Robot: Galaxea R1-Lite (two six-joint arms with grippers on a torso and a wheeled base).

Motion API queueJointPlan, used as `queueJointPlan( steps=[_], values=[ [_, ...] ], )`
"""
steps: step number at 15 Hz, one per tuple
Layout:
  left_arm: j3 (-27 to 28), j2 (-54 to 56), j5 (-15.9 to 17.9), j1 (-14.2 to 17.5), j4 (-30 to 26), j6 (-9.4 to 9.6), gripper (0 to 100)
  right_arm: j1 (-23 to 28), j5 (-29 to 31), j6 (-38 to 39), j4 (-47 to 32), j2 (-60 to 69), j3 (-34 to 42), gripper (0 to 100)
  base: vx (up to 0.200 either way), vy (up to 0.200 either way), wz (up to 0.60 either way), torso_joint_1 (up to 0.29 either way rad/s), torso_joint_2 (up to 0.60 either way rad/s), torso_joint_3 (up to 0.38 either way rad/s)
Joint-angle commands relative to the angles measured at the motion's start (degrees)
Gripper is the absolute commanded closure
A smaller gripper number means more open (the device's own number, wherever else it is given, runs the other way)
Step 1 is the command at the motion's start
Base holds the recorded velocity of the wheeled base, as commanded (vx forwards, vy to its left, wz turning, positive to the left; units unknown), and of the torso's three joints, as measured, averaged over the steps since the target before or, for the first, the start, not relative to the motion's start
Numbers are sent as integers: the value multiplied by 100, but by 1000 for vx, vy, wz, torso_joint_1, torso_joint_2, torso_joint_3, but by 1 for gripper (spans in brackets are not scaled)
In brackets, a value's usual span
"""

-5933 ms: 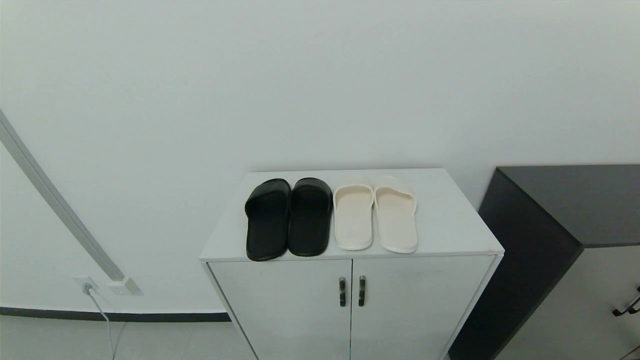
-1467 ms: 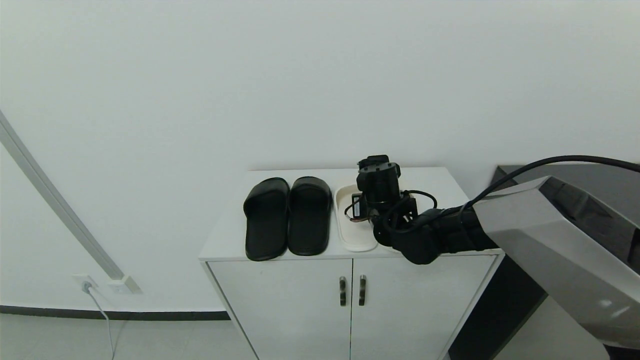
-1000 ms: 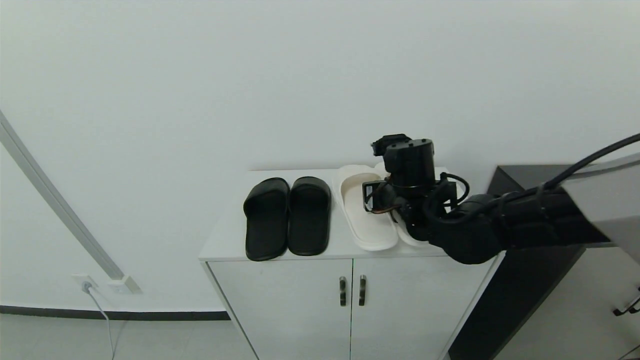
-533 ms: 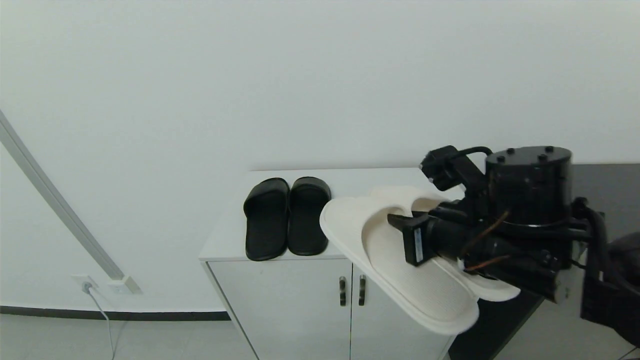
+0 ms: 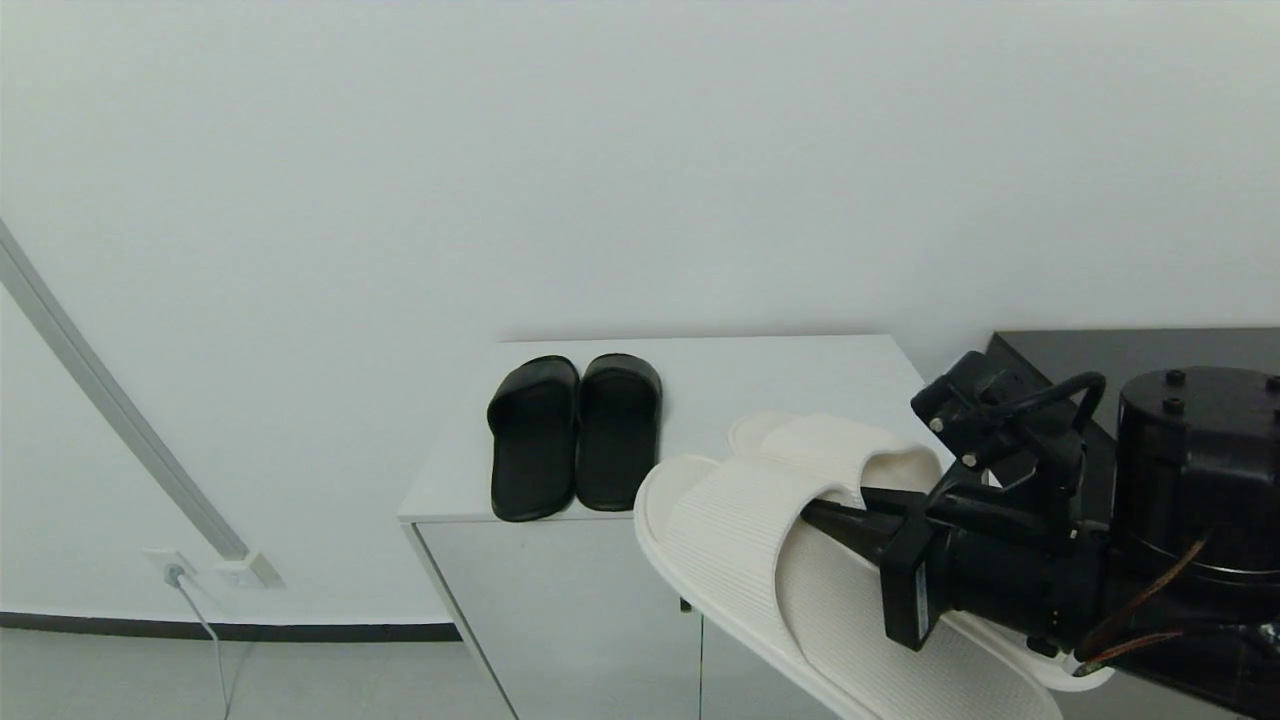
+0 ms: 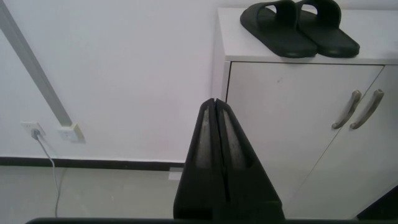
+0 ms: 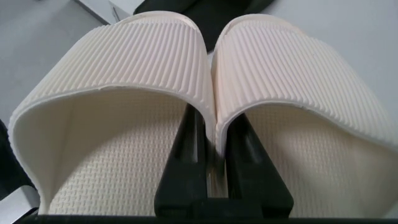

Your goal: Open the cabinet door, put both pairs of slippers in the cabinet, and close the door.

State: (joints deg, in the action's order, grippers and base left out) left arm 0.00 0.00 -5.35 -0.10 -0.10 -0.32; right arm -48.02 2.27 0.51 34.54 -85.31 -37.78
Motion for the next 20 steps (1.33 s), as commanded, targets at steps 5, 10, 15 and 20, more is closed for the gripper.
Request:
queueJointPlan(
  steps=[5,10,15,20],
  values=[
    [0,0,-1,1,1,-12,100,-6,2,10,1,32,51,100,-120,0,0,5,0,-1],
    [0,0,-1,1,1,-21,100,-6,-25,10,1,-3,78,100,-160,0,0,-5,-3,4],
    [0,0,-1,1,1,-39,100,3,-42,2,44,6,201,100,0,0,0,0,0,0],
    [0,0,-1,1,1,-30,100,3,-33,-7,44,-12,218,100,0,0,0,0,0,0]
  ],
)
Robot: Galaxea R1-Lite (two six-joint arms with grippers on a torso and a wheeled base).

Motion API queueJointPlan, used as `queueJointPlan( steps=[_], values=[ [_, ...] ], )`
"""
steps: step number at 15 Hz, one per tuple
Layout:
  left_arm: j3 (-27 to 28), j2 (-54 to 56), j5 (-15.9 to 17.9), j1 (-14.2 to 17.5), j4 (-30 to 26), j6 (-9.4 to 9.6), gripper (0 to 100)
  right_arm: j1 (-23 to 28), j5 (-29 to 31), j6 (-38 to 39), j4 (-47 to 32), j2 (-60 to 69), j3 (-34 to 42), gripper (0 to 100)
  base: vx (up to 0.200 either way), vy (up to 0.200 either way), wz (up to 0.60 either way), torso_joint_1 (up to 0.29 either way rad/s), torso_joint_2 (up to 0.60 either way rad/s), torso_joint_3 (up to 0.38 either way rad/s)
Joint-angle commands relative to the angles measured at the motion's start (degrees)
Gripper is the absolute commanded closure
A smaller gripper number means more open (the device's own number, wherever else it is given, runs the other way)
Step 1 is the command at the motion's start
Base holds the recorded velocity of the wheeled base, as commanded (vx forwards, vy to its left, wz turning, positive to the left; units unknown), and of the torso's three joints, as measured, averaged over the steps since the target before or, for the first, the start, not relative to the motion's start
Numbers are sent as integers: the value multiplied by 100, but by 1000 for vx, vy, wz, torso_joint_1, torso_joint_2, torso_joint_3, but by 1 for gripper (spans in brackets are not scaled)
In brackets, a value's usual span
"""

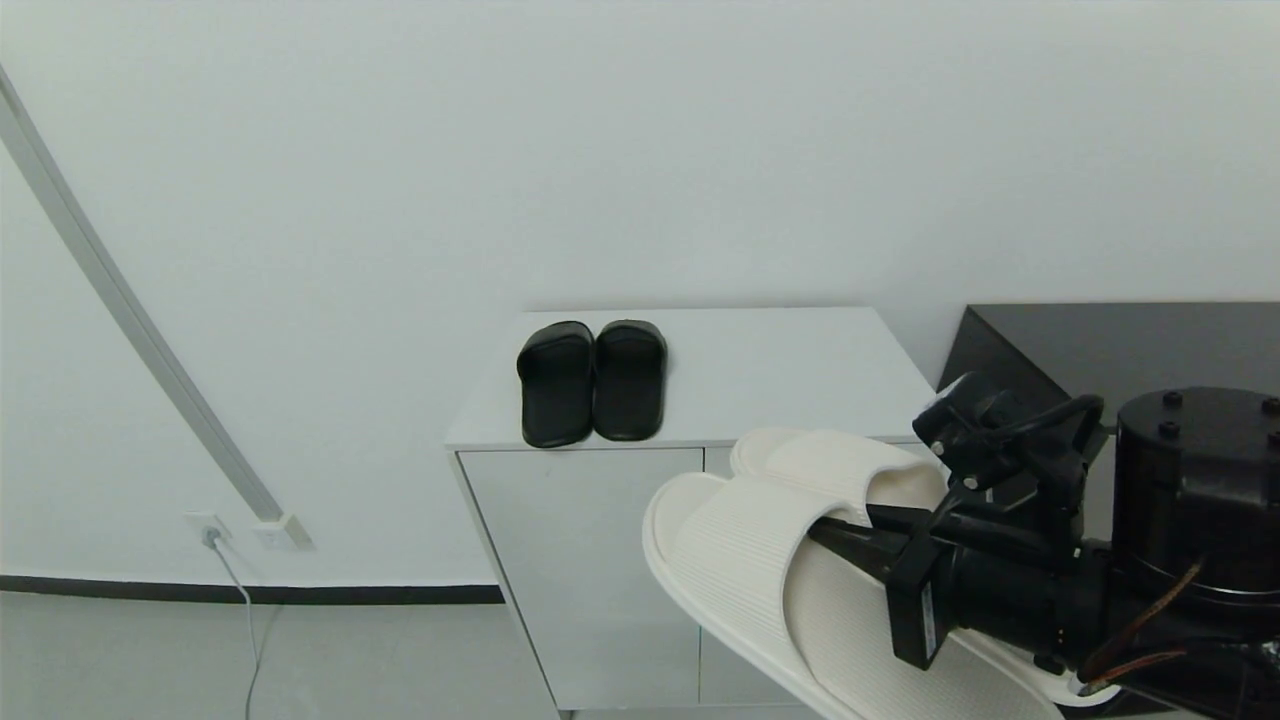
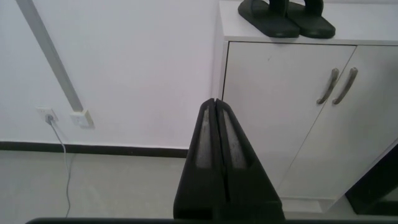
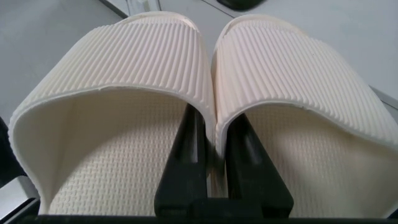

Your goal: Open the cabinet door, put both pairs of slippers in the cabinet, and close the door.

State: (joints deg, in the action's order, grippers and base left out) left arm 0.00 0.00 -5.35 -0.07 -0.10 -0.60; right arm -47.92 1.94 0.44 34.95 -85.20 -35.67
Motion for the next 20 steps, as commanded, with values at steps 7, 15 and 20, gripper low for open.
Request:
queueJointPlan(
  steps=[7,15,20],
  values=[
    [0,0,-1,-1,1,16,100,-7,-9,9,3,-120,34,100,0,0,0,-48,104,60],
    [0,0,8,-1,1,33,0,-7,-9,-9,3,-111,130,100,0,0,0,-215,514,296],
    [0,0,8,-1,1,25,0,-7,-9,-79,3,-111,157,100,0,0,0,-203,526,324]
  ],
)
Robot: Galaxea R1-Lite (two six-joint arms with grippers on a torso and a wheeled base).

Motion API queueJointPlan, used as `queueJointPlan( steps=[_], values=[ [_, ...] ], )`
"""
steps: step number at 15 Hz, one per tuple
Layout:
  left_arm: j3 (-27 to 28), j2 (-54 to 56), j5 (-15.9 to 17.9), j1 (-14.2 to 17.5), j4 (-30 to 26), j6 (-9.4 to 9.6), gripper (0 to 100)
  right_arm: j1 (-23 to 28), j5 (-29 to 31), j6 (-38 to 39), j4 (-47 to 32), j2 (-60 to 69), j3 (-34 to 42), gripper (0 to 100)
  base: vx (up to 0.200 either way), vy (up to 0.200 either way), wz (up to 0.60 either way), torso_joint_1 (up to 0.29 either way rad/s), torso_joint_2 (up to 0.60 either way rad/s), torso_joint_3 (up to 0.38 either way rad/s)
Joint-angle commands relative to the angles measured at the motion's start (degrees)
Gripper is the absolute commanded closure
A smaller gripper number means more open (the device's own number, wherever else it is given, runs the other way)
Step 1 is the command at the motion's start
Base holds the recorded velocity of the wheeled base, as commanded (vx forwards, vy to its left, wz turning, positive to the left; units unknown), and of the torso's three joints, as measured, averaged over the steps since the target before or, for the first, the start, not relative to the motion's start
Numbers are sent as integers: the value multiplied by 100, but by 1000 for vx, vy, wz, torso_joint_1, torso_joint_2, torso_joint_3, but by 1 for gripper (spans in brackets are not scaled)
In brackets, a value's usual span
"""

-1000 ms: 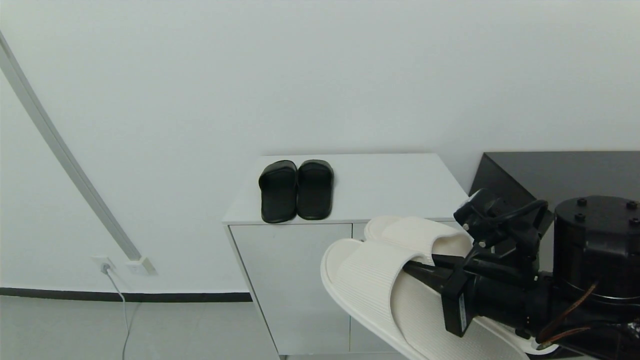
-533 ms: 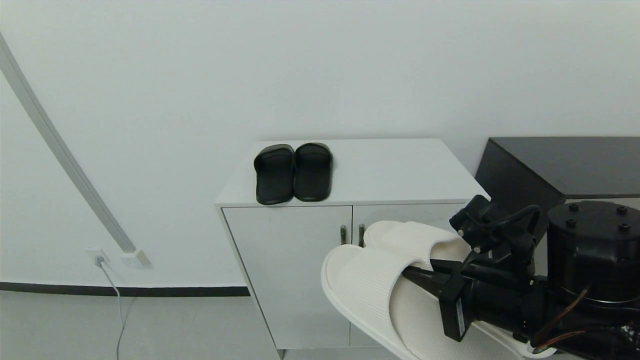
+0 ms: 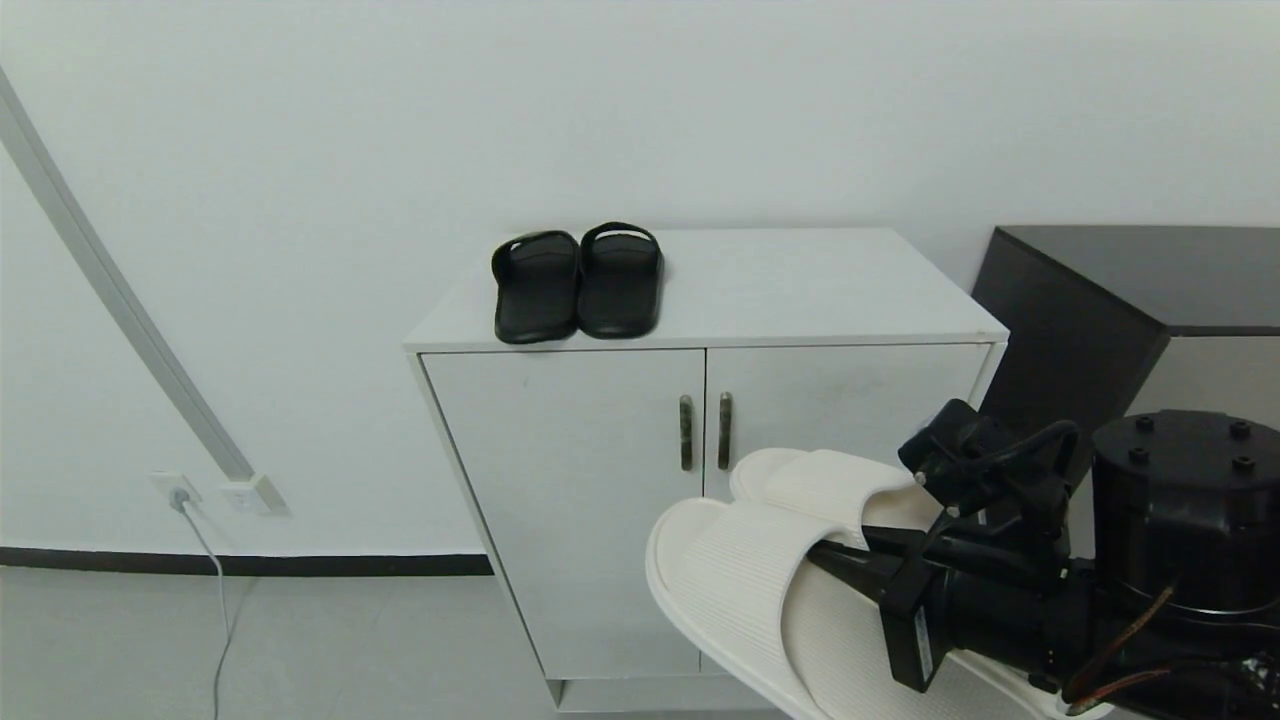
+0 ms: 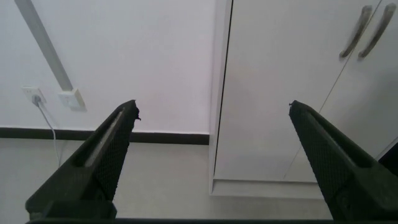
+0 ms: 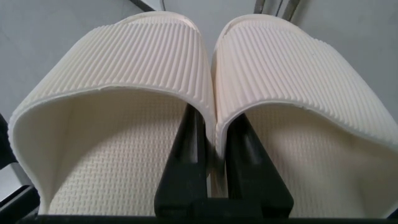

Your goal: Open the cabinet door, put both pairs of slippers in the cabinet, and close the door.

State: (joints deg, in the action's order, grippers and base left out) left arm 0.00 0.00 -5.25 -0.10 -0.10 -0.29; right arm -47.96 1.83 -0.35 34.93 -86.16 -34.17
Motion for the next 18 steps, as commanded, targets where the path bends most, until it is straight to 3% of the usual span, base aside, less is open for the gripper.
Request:
queueJointPlan(
  steps=[1,16,18],
  values=[
    [0,0,-2,1,1,-6,0,-3,2,-9,5,-15,7,100,0,0,0,-188,515,320],
    [0,0,7,1,1,12,0,-12,-7,-96,5,-58,86,100,0,0,0,-114,469,350],
    [0,0,7,10,1,135,0,-12,-16,-88,5,-58,95,100,0,0,0,-12,440,415]
  ],
)
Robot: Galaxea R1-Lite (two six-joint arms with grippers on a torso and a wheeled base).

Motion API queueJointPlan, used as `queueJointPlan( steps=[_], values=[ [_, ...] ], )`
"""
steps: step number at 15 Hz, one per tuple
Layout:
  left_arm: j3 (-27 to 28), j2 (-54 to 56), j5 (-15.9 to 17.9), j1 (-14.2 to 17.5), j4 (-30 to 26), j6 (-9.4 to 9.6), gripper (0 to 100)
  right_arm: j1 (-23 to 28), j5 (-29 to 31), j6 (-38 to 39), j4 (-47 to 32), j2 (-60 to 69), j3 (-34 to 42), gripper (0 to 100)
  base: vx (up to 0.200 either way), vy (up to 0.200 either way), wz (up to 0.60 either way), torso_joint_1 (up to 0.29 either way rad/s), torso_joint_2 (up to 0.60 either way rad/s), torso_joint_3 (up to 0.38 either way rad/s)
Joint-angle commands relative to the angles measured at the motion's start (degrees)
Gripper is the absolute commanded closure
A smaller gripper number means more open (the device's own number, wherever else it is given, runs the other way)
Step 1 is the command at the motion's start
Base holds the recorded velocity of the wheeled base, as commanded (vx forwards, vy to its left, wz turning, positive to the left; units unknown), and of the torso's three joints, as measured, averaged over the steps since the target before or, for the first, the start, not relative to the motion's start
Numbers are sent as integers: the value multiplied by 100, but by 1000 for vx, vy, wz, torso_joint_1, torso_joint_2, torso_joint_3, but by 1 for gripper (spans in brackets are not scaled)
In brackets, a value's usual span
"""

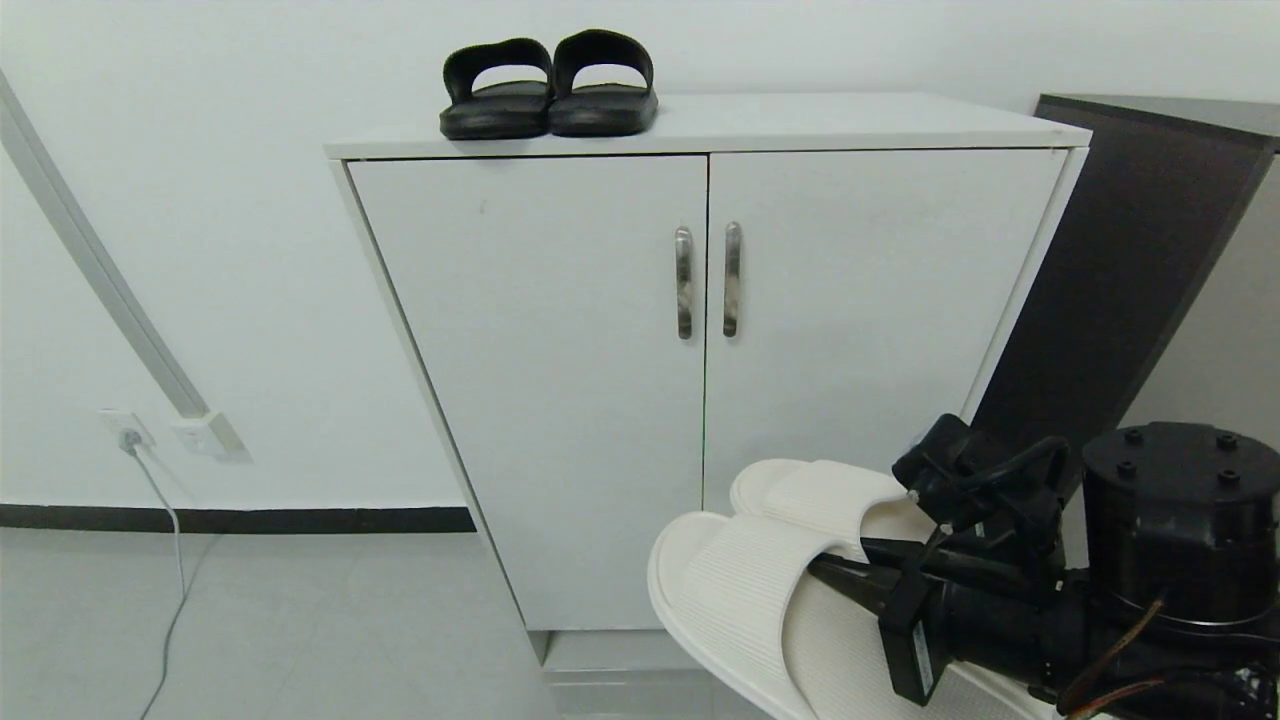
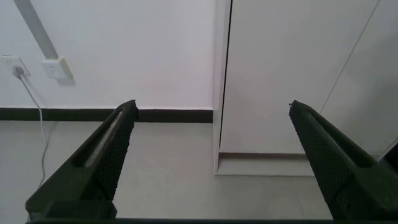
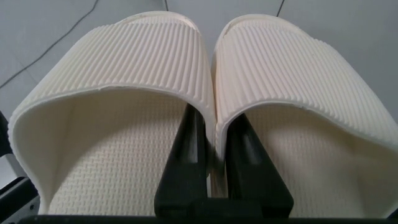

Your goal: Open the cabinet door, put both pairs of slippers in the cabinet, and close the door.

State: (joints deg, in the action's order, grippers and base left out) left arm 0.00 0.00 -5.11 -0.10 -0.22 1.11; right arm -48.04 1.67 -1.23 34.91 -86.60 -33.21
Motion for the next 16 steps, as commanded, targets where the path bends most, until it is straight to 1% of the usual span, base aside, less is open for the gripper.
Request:
queueJointPlan(
  steps=[1,3,4,5,7,8,9,10,12,14,15,16],
  values=[
    [0,-9,63,1,4,38,0,-3,0,0,7,-15,16,100,0,0,0,2,281,271],
    [0,-9,265,1,4,74,0,-3,0,-9,7,-15,25,100,0,0,0,0,127,120],
    [0,-9,300,1,4,153,0,-3,0,-9,7,-15,34,100,0,0,0,2,41,51],
    [9,-9,353,1,4,188,0,-3,0,-9,7,-15,34,100,0,0,0,0,0,0],
    [35,0,353,1,22,205,0,-3,9,-17,7,3,34,100,0,0,0,0,0,0],
    [624,-202,370,-8,-4,153,0,-3,0,-35,7,3,34,100,0,0,0,0,0,0],
    [1248,-624,370,-52,-110,-93,0,-3,0,-44,7,-6,25,100,0,0,0,0,0,0],
    [1477,-967,449,-69,-163,-120,0,-12,0,-53,7,-15,25,100,0,0,0,0,0,0],
    [1591,-1775,1021,-69,-75,-111,0,-21,0,-123,7,3,42,100,0,0,0,0,0,0],
    [1617,-2584,1873,-69,110,-67,0,-21,0,-123,51,3,78,100,0,0,0,0,0,0],
    [1705,-2979,2365,-69,294,3,0,-21,0,-123,130,-32,95,100,0,0,0,0,0,0],
    [1819,-3401,2664,-69,461,118,0,-12,0,-123,182,-76,95,100,0,0,0,0,0,0]
  ],
)
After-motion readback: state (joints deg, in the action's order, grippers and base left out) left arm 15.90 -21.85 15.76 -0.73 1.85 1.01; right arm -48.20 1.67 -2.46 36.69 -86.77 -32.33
